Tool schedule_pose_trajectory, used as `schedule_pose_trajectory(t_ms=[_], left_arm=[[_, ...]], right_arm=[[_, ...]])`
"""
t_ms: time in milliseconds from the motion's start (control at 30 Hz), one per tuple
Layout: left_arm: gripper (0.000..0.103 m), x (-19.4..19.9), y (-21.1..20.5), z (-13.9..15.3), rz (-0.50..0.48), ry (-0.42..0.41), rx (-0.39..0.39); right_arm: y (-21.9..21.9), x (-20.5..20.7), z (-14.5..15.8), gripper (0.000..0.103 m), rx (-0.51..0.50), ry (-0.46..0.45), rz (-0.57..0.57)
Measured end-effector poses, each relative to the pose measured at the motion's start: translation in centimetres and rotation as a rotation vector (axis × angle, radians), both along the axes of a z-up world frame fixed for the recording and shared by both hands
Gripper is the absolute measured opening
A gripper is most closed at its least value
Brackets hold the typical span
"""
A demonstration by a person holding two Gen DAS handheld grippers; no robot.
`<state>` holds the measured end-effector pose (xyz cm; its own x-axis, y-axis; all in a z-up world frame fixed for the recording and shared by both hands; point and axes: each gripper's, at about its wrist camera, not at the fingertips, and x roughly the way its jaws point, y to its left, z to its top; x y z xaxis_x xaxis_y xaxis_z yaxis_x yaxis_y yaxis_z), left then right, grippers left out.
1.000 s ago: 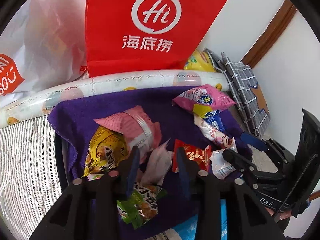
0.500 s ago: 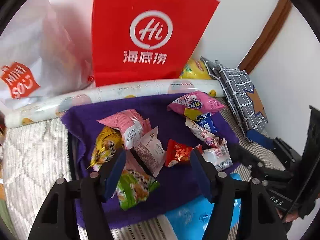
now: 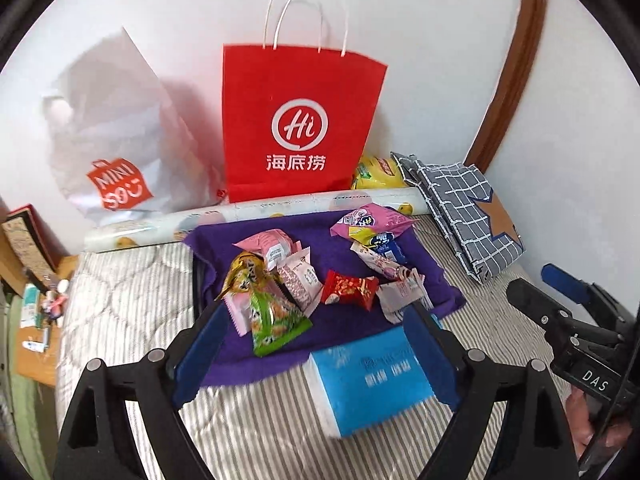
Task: Organize snacks
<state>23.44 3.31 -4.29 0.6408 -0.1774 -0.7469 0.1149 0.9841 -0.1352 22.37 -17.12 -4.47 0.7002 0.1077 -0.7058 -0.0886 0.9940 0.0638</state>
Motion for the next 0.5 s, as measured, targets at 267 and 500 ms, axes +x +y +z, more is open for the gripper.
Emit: schedule_pose_trajectory(t_ms=[267,500], left_arm=[[0.097,-6.2,-0.9,2.2,0.023,-0.06,-0.011],[0.103,-11.5,-1.3,2.9,0.05,-0.113,-0.021]], right_arm=[[-0.6,-6.0,2.3,0.086,-0.03,-0.025,-0.03],[-1.5,-11.0,3.0,0.093,-0.017,-0.06,-0.044]])
